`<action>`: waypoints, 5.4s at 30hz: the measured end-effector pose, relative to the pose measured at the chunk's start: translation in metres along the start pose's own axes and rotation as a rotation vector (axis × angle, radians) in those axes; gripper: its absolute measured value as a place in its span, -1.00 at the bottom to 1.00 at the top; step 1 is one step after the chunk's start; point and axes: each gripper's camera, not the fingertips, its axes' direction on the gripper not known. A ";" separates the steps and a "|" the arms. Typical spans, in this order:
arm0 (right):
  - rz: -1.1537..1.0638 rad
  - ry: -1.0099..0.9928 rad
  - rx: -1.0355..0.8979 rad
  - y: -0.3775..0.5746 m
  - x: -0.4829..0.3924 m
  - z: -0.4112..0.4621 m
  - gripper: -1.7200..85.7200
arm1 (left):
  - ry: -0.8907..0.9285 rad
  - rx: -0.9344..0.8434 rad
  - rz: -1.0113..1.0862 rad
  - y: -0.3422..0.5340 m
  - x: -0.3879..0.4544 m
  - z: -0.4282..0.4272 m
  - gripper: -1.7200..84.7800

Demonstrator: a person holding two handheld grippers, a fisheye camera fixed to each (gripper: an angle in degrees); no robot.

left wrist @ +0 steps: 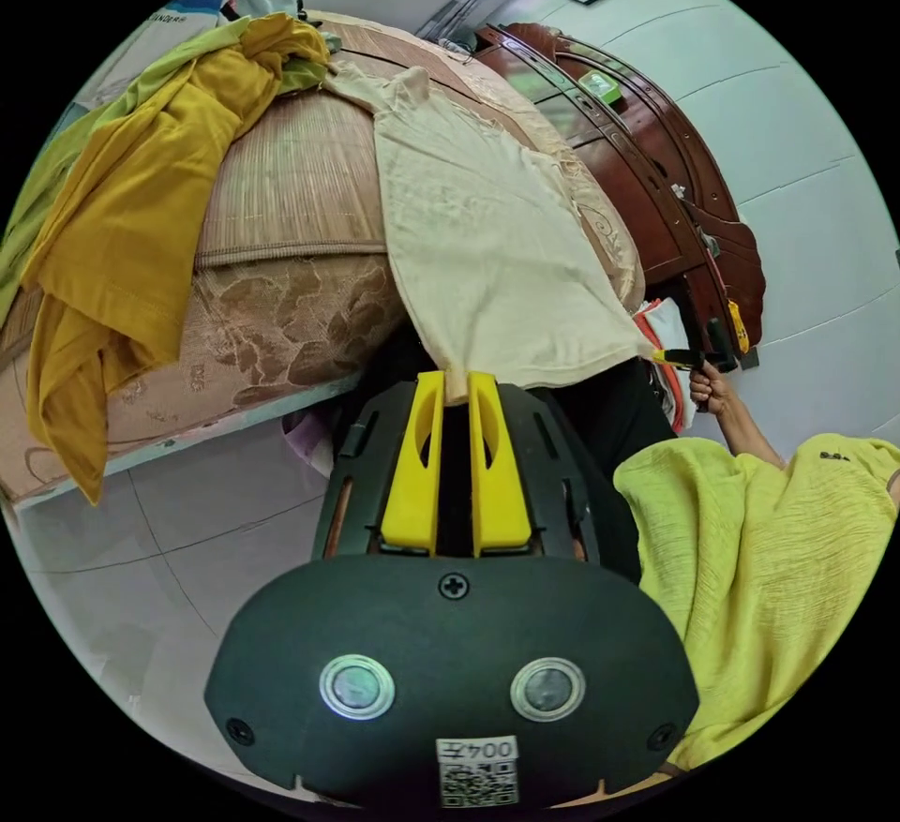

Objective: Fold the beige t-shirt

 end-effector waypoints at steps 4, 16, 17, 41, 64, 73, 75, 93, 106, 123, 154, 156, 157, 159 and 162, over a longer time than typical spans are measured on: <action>0.016 0.377 -0.009 -0.004 -0.035 0.007 -0.80 | -0.088 0.058 -0.063 0.001 -0.013 -0.018 -0.91; -0.376 0.476 0.101 -0.164 -0.200 0.107 -0.93 | -0.395 0.082 0.199 -0.147 0.085 0.074 -0.93; -0.392 0.553 0.071 -0.174 -0.204 0.125 -0.95 | -0.433 0.052 0.227 -0.155 0.095 0.096 -0.93; 0.271 -0.151 0.389 -0.455 0.068 -0.163 -0.64 | -0.542 -0.072 0.215 -0.162 0.115 0.214 -0.95; 0.223 -0.044 0.616 -0.455 0.093 -0.235 -0.94 | -0.536 -0.046 0.189 -0.161 0.095 0.235 -0.96; 0.377 -0.173 0.628 -0.428 0.143 -0.213 -0.82 | -0.523 -0.026 0.179 -0.160 0.082 0.236 -0.95; 0.365 -0.116 0.676 -0.426 0.133 -0.219 -0.80 | -0.538 -0.026 0.188 -0.160 0.081 0.238 -0.95; -0.178 0.530 0.264 -0.618 -0.009 -0.128 -0.76 | -0.510 -0.009 0.159 -0.166 0.048 0.237 -0.95; 0.176 0.318 0.485 -0.583 0.078 -0.136 -0.86 | -0.507 0.009 0.148 -0.172 0.024 0.237 -0.95; 0.070 0.245 0.533 -0.442 0.095 -0.089 -0.86 | -0.545 0.000 0.173 -0.190 -0.007 0.242 -0.95; -0.524 -0.038 0.363 -0.398 -0.063 0.268 -0.80 | -0.213 0.258 -0.271 -0.398 -0.212 0.148 -0.79; -0.581 -0.001 0.355 -0.398 -0.067 0.280 -0.80 | -0.184 0.231 -0.356 -0.436 -0.239 0.165 -0.74; -0.613 0.038 0.349 -0.396 -0.070 0.289 -0.81 | -0.178 0.228 -0.372 -0.443 -0.244 0.169 -0.73; -0.635 0.076 0.360 -0.393 -0.066 0.300 -0.81 | -0.169 0.232 -0.445 -0.459 -0.261 0.180 -0.69; -0.623 0.083 0.350 -0.395 -0.050 0.319 -0.81 | -0.172 0.282 -0.529 -0.460 -0.278 0.189 -0.68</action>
